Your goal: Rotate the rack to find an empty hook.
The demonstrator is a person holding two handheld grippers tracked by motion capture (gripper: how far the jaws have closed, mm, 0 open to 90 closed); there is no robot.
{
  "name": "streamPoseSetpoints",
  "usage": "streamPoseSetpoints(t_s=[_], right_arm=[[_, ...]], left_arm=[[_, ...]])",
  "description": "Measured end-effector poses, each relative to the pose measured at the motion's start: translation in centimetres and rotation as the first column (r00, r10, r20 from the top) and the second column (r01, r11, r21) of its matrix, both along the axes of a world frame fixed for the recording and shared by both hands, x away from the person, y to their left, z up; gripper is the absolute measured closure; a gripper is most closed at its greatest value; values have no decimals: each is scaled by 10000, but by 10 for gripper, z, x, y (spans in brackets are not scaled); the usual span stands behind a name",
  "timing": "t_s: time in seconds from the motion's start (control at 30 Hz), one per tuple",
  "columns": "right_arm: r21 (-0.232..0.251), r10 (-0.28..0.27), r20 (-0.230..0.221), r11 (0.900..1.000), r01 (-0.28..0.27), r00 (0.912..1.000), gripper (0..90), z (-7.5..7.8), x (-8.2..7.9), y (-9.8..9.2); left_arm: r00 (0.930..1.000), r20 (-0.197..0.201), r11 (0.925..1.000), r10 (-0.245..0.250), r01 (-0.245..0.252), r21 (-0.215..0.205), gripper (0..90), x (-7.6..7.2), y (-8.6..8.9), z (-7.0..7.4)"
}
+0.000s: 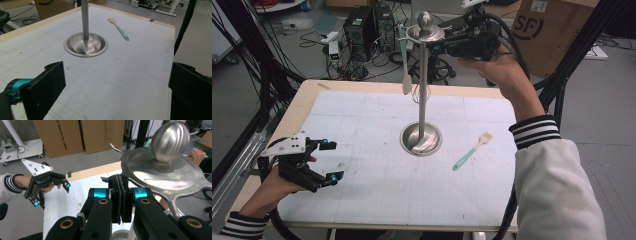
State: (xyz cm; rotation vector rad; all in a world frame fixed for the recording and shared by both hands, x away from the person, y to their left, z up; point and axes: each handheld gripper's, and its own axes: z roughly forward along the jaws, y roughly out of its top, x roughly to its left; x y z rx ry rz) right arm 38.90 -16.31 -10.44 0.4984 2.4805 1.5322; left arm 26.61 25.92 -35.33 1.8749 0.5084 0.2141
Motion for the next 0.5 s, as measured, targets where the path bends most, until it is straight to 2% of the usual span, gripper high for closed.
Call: streamPoseSetpoints(t_s=[0.2, 0.5], right_arm=[[-64, 81, -24, 9999, -82, 10000, 890, -2, -2, -2], [-132, -14, -60, 9999, 14, 10000, 774, -9, -10, -10]], left_arm=[[10000, -6, 10000, -42, 42, 30, 17, 0, -1, 0], [10000, -77, 9999, -7, 8, 133, 17, -1, -2, -1]])
